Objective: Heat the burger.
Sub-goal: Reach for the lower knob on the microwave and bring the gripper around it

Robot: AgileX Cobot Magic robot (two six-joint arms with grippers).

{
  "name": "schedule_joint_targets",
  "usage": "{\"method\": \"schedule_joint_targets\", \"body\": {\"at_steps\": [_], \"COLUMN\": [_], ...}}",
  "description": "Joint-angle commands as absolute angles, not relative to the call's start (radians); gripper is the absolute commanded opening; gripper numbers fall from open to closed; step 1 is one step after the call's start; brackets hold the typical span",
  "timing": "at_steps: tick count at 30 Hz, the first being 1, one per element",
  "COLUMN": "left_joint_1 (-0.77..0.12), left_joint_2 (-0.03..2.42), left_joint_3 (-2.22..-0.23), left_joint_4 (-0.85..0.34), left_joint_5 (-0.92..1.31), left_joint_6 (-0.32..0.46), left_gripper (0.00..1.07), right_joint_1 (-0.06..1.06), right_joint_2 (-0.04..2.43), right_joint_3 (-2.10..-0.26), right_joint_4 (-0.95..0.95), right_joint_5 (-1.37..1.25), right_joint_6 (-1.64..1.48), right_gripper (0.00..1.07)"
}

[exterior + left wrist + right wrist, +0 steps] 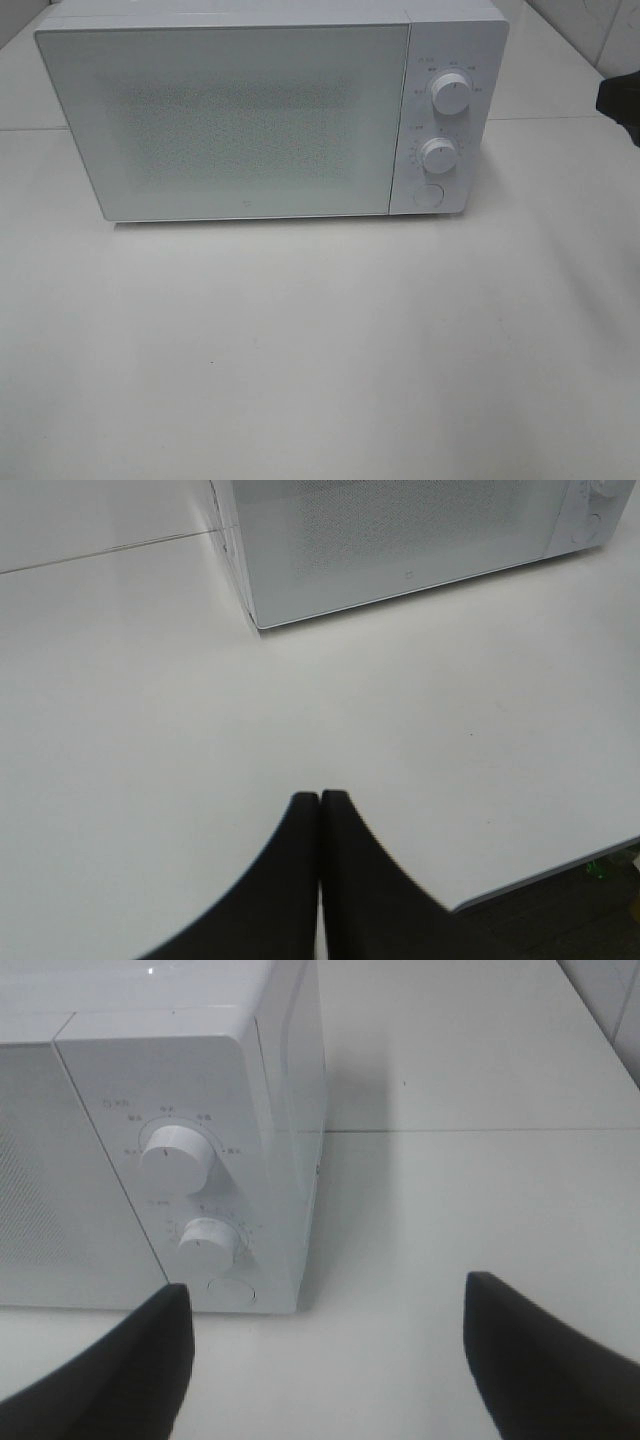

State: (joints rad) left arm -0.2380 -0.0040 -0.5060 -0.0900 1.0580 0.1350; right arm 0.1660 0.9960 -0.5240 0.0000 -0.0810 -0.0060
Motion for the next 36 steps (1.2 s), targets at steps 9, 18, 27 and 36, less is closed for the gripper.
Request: {"method": "schedule_joint_targets", "body": {"at_steps": [9,18,27,36], "left_joint_1": [-0.235,-0.235,-0.235,-0.235], "left_joint_2": [-0.026,-0.026,-0.026,-0.026], "left_joint_3": [-0.502,-0.502,-0.502,-0.502], "left_joint_4": [-0.093,-0.093,-0.093,-0.093], "left_joint_5": [1.042,1.042,1.042,1.042], "left_joint_6": [0.132,0.132,0.132,0.132], "left_gripper": [0.0,0.0,0.0,0.0], "right_joint_1": [0.165,0.165,0.248,0.427], "right_joint_2": [1.215,1.384,1.475,1.534], "right_joint_3": [-0.533,-0.533,-0.534,-0.535], "right_joint_4": [0.0,-0.009,-0.014,0.272], "right_joint_5": [-0.395,-0.612,-0.685,-0.736], "right_joint_6": [-0.005,-0.017,-0.015,-0.235], "right_gripper": [0.72,0.72,0.72,0.72]}}
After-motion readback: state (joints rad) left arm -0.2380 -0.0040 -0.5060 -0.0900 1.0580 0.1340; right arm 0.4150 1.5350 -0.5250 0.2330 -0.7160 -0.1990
